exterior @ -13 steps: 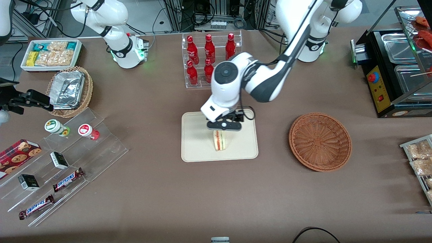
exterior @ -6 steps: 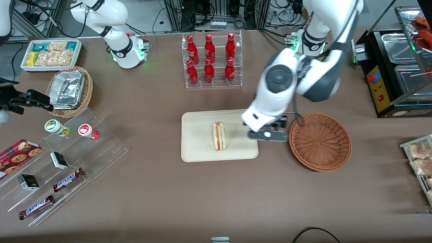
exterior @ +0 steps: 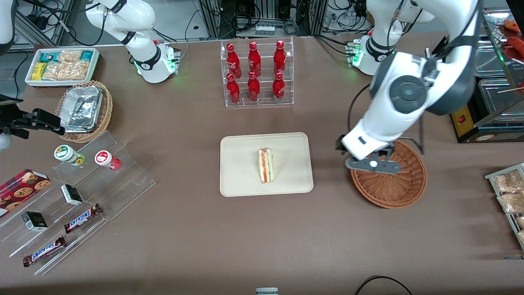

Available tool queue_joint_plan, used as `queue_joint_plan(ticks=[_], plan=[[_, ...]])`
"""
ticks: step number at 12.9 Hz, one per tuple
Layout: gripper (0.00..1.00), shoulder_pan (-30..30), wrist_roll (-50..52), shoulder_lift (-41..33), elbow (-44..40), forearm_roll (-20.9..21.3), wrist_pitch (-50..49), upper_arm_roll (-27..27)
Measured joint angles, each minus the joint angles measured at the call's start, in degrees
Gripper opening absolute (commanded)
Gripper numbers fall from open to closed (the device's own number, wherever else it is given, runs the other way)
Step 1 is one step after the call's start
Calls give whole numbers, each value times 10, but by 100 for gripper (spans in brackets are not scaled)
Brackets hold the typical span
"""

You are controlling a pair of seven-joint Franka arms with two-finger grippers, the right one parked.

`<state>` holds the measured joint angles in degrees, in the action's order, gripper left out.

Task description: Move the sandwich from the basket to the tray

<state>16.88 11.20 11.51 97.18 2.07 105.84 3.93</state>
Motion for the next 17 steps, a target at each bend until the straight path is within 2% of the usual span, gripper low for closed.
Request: queue_joint_plan(ticks=[3, 6, 10, 17], plan=[[100, -29, -19, -46, 48, -1, -4, 0], [100, -40, -20, -93, 75, -1, -52, 2], [100, -96, -58, -137, 78, -1, -125, 39], [100, -165, -83, -180, 53, -1, -181, 41]])
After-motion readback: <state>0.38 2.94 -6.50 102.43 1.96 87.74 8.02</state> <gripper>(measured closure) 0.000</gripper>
